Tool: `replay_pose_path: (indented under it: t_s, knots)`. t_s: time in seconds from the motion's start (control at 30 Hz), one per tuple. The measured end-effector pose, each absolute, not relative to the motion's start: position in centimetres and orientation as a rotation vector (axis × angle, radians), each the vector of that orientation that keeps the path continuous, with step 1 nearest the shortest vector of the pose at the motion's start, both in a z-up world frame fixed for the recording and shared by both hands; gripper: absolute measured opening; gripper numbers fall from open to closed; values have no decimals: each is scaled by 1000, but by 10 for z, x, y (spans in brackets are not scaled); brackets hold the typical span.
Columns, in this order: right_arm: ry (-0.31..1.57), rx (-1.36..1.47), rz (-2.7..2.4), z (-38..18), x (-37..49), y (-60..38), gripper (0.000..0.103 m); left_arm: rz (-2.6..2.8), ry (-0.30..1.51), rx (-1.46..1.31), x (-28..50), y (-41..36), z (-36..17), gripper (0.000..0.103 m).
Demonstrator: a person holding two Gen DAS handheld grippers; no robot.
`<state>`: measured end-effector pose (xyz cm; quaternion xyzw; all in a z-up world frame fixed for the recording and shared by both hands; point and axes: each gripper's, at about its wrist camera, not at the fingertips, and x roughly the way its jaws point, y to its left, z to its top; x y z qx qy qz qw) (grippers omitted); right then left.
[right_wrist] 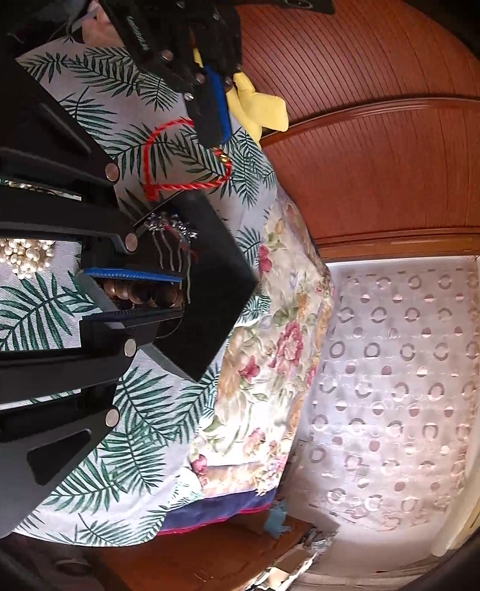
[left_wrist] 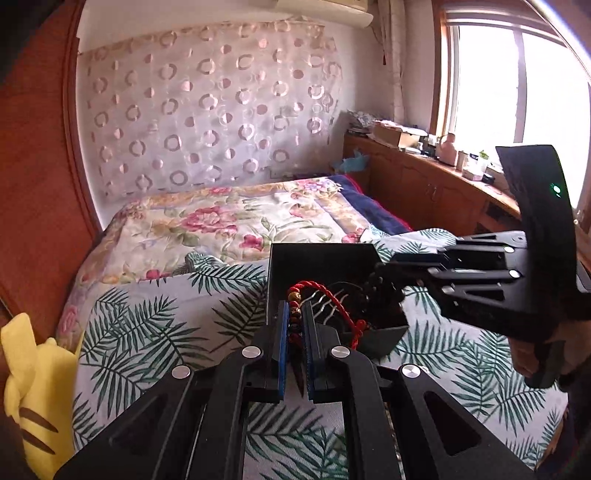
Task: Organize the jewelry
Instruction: 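Lower the bead bracelet and red string into the black box while opening both tools, then grasp a pearl strand with the right tool and lift it off the bed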
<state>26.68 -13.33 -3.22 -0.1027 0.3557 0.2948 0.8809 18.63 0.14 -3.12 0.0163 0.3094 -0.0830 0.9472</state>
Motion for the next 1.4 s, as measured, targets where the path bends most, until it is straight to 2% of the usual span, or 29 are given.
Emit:
replay_pose_path:
  t_s: [0.07, 0.2, 0.57, 0.63, 0.8, 1.0, 1.2, 1.4]
  knots:
    - [743, -207, 612, -33, 267, -135, 17, -164, 635, 36, 194, 1, -32, 6]
    - [733, -197, 611, -31, 264, -140, 30, -167, 647, 35, 208, -2, -33, 6]
    - [712, -205, 600, -28, 248, -159, 30, -158, 696, 48, 247, -15, -44, 7]
    - [709, -211, 601, -30, 243, -162, 30, -154, 706, 47, 248, -16, -47, 17]
    - [708, -215, 616, -36, 227, -169, 30, -167, 693, 37, 233, -15, -46, 36]
    - [744, -219, 662, -51, 207, -170, 30, -182, 670, 23, 199, -11, -47, 50]
    - [792, -227, 671, -72, 193, -173, 30, -199, 655, -17, 171, -2, -48, 74]
    - [836, -203, 679, -87, 183, -182, 30, -200, 656, -42, 148, 6, -54, 77]
